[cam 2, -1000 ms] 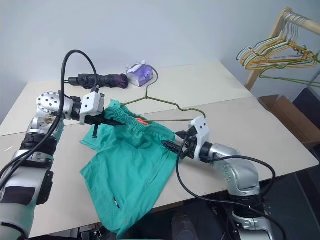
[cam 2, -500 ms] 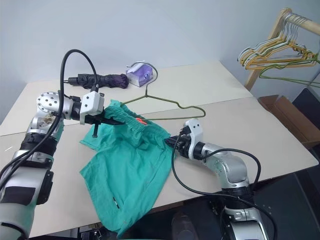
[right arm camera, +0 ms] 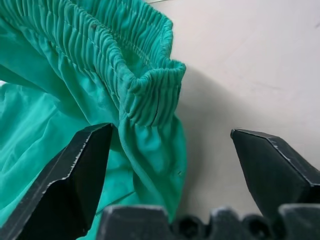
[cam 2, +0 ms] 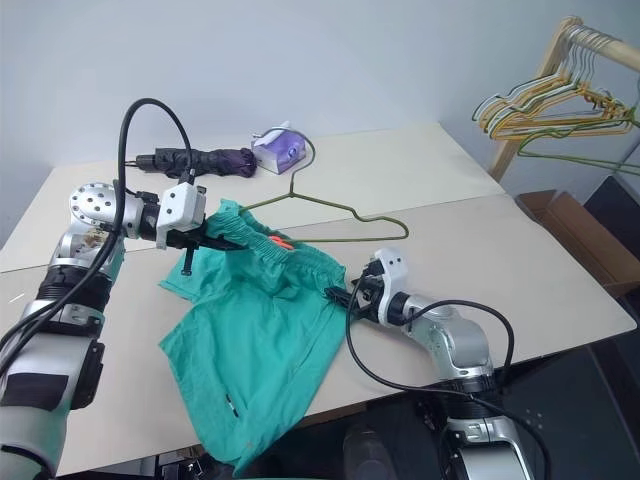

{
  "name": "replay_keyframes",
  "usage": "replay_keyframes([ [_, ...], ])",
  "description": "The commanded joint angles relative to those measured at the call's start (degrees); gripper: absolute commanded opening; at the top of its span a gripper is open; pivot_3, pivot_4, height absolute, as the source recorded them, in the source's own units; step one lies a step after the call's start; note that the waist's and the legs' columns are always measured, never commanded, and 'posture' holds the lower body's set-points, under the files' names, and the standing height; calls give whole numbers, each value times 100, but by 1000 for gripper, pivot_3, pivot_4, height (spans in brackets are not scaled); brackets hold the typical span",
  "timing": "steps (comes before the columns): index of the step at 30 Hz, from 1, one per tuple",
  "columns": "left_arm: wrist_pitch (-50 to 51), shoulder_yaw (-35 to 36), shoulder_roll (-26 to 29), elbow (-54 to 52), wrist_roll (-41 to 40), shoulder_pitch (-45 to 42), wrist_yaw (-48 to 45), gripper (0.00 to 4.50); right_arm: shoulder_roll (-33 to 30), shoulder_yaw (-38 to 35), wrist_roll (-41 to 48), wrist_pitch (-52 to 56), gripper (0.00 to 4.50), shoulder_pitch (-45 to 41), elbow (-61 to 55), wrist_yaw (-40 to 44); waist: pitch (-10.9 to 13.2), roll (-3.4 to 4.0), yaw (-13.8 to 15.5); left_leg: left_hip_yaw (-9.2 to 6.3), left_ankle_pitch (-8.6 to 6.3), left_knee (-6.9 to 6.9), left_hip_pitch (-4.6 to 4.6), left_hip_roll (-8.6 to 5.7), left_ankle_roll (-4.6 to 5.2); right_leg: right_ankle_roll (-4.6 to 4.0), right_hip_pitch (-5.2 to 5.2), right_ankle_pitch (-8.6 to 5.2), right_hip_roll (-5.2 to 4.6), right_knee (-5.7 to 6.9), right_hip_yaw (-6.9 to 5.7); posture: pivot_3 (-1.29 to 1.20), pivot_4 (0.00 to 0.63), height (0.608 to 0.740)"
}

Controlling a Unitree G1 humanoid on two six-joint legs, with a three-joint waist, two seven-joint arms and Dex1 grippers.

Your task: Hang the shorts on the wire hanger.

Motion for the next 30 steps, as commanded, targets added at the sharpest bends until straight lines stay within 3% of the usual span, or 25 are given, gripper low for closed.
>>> replay_keyframes([
  [1,-58,167,38,-163,-100,-170,53,0,90,63,135,-244,4478,-192,45,328,-1,0,-2,-1,0,0,0,0,0,0,0,0,0,0,0,-158,0,740],
  [2,-59,161,34,-165,-101,-166,45,0,114,72,133,-276,4478,-194,70,369,-1,0,1,-3,0,0,0,0,0,0,0,0,0,0,-1,-158,0,740],
  [4,-70,147,35,-181,-98,-152,19,0,167,26,208,-248,3892,-176,36,427,-2,-1,10,-11,0,0,-2,0,0,0,0,0,0,0,-1,-150,0,740],
  [15,-22,234,150,-149,-95,-53,196,0,-290,-429,504,-27,32,74,-359,507,-3,-1,34,-49,0,0,-2,-3,0,0,1,0,0,0,-2,-149,4,740],
  [30,-9,233,525,-33,-17,97,52,0,-996,-1235,707,-60,32,127,-634,-36,-3,-1,27,-47,0,0,-2,-4,0,1,1,0,0,-1,-2,-174,19,740],
])
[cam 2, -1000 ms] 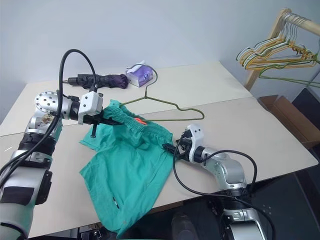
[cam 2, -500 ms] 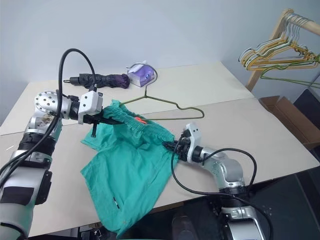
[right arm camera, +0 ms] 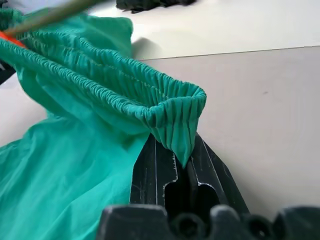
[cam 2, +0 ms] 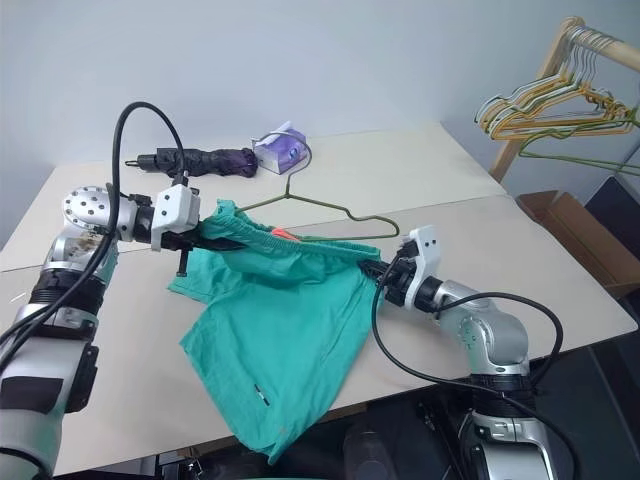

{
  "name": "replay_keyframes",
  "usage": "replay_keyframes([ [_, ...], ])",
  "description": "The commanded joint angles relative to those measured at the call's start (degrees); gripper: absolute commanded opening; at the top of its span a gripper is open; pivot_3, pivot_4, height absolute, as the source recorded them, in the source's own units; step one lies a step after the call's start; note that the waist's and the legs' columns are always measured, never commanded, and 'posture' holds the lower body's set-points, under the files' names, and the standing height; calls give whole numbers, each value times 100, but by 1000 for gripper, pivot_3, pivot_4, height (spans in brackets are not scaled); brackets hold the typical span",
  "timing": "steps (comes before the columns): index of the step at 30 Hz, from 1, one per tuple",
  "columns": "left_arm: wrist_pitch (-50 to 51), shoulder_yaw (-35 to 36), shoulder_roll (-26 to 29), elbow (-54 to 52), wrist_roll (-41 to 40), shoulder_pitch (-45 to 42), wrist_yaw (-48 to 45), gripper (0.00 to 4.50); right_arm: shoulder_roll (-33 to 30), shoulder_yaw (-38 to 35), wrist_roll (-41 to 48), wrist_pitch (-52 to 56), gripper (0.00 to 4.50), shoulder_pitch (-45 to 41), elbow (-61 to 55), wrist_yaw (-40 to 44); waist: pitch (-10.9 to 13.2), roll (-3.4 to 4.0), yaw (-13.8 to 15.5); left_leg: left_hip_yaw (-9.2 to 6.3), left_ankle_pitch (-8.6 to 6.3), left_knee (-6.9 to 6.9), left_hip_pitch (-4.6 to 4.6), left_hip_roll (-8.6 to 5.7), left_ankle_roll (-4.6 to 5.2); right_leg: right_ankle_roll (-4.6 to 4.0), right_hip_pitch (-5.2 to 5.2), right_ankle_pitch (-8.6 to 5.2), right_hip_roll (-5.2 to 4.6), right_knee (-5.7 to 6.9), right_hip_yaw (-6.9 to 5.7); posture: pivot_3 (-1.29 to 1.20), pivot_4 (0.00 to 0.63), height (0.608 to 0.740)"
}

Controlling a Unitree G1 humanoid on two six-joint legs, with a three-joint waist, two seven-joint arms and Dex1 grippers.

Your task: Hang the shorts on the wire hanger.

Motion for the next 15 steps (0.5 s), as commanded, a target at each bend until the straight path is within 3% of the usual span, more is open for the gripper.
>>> replay_keyframes([
  [1,-22,219,392,9,-13,-28,-73,0,-307,-499,84,-25,32,36,-77,-61,0,0,-4,0,0,0,0,0,0,0,0,0,0,-1,0,-174,19,740],
  [9,-246,163,1056,240,117,123,-524,0,-642,-640,193,-95,32,111,107,-52,0,0,-4,3,0,0,0,0,0,0,0,0,0,-1,0,-152,27,740],
  [15,-326,79,1263,377,270,119,-450,0,-833,-566,160,-212,32,109,181,135,0,0,33,2,0,-1,-1,0,0,0,1,0,0,-2,0,-145,30,740],
])
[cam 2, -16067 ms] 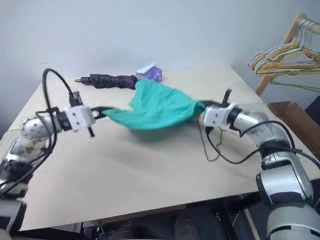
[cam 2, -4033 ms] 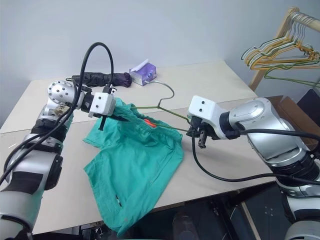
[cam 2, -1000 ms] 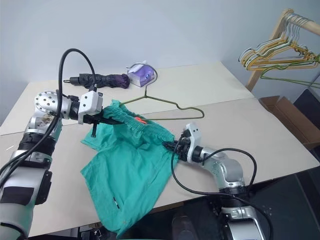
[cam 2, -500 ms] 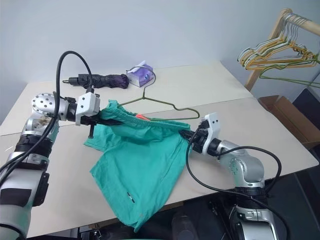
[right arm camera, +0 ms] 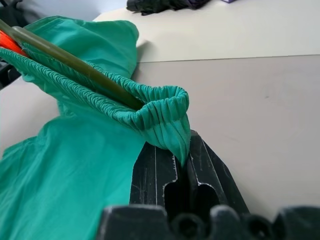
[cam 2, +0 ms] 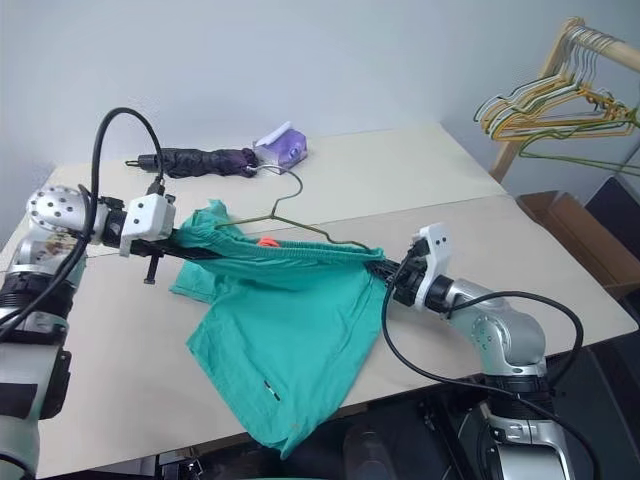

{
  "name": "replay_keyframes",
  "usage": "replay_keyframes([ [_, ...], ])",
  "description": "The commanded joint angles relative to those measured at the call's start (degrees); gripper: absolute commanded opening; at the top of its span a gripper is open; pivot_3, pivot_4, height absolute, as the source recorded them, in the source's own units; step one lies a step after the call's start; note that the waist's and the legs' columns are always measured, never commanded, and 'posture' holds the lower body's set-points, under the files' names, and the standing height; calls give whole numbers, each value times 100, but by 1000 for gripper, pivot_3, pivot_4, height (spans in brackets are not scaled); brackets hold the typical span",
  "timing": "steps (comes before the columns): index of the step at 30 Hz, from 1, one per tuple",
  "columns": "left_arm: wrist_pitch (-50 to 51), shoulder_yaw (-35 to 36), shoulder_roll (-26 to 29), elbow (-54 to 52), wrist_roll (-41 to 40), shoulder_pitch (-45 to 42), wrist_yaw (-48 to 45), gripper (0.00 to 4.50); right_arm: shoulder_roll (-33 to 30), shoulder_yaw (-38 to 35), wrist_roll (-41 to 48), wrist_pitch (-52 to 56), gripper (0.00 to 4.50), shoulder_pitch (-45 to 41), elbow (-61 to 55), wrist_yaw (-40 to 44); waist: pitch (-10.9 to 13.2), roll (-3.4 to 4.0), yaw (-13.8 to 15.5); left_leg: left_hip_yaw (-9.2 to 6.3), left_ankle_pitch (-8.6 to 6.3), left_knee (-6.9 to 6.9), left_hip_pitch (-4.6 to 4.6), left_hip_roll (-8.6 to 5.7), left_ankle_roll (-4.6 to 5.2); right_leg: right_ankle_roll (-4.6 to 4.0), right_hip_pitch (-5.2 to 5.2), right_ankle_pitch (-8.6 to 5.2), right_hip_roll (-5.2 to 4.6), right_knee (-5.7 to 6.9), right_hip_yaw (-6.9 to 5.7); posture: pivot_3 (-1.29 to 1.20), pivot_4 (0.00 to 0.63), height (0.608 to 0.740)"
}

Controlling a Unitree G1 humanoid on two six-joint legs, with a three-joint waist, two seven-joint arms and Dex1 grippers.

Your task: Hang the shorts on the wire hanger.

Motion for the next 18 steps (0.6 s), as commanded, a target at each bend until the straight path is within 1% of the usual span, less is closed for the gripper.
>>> replay_keyframes([
  [1,-81,139,659,311,291,-8,-42,0,-496,-579,-200,-226,32,55,228,-54,0,0,18,1,0,0,0,-1,0,0,1,0,0,-1,0,-147,30,740],
  [6,-337,-19,641,707,500,-111,199,0,-746,-379,-249,-391,32,95,183,292,0,0,29,8,0,0,0,-1,0,0,0,0,0,-2,0,-162,26,740],
  [11,-484,-264,667,956,665,-225,119,0,-970,-259,-305,-538,32,144,126,499,0,0,20,36,0,0,-2,-1,0,0,0,0,0,-2,-1,-180,23,740],
  [14,-775,-522,715,1140,874,-324,-58,0,-1123,-206,-340,-576,32,190,100,598,0,0,-9,41,0,0,-2,0,0,1,0,-1,0,-4,-1,-197,21,740],
  [18,-1055,-687,691,1433,1081,-485,59,0,-1311,-106,-470,-781,32,259,124,634,0,-1,-33,42,0,0,-4,1,0,1,-1,-1,0,-4,-2,-209,24,740],
])
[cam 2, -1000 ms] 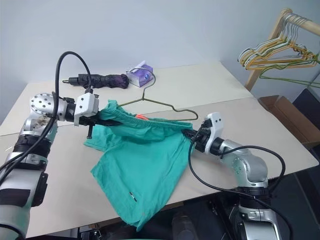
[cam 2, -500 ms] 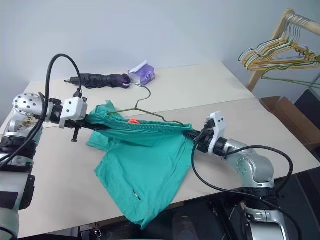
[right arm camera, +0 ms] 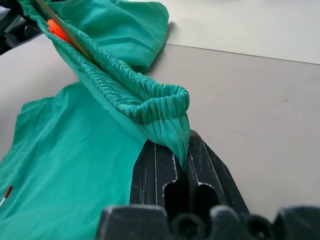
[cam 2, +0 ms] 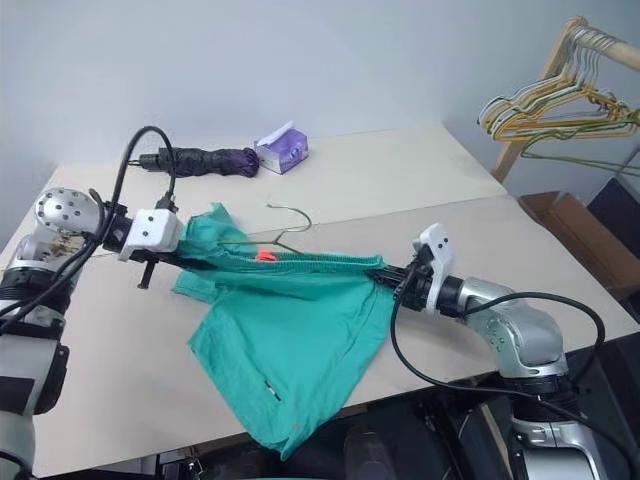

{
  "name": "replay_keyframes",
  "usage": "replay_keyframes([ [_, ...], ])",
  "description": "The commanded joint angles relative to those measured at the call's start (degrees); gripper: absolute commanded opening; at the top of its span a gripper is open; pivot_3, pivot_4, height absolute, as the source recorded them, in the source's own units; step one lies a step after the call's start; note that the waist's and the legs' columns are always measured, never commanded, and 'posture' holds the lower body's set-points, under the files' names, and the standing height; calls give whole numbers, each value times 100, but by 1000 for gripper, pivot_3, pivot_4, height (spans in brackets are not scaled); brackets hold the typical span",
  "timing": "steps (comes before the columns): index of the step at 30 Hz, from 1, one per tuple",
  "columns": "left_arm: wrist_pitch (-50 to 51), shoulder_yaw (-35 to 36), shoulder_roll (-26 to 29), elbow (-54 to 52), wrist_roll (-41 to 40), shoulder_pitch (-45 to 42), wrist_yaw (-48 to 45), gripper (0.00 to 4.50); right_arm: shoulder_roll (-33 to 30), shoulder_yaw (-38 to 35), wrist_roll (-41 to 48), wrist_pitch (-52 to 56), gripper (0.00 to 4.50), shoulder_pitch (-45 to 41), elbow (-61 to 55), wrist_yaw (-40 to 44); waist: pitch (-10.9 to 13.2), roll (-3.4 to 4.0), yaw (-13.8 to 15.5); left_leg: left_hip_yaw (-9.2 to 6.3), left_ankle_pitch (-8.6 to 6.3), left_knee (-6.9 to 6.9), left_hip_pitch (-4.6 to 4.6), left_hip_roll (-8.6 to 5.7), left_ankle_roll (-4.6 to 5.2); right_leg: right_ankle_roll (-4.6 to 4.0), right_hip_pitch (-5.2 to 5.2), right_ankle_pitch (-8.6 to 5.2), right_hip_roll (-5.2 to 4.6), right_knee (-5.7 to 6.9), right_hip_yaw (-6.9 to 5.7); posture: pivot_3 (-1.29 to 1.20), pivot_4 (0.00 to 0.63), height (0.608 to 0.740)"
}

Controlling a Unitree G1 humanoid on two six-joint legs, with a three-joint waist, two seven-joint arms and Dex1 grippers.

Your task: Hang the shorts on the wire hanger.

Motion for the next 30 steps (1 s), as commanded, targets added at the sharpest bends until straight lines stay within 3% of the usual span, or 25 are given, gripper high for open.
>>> replay_keyframes([
  [1,-197,54,573,586,476,-185,36,0,-490,-650,-370,-258,32,122,266,-145,0,0,-1,0,0,0,-2,0,0,0,-1,0,0,-1,0,-211,25,740],
  [13,656,483,-336,-19,-393,-119,52,0,-437,-307,-207,-249,32,-488,-572,-171,0,0,-32,1,0,0,1,1,0,1,-1,-1,0,2,1,-211,27,740],
  [14,729,523,-427,-101,-420,-113,132,0,-465,-307,-182,-219,571,-532,-636,-118,0,0,-26,0,0,0,1,1,0,1,-1,-1,0,2,0,-208,26,740],
  [26,933,737,-908,-605,-423,30,561,0,-1598,-497,-141,-34,4471,-1393,-636,800,0,0,-16,0,0,0,-2,1,0,1,-1,-1,-1,-2,-1,-197,10,740],
  [30,905,779,-1016,-647,-432,-1,617,0,-2064,277,-630,-66,4471,-1976,-91,1603,-1,1,-15,2,0,1,1,2,0,1,0,0,0,-1,0,-182,0,740],
])
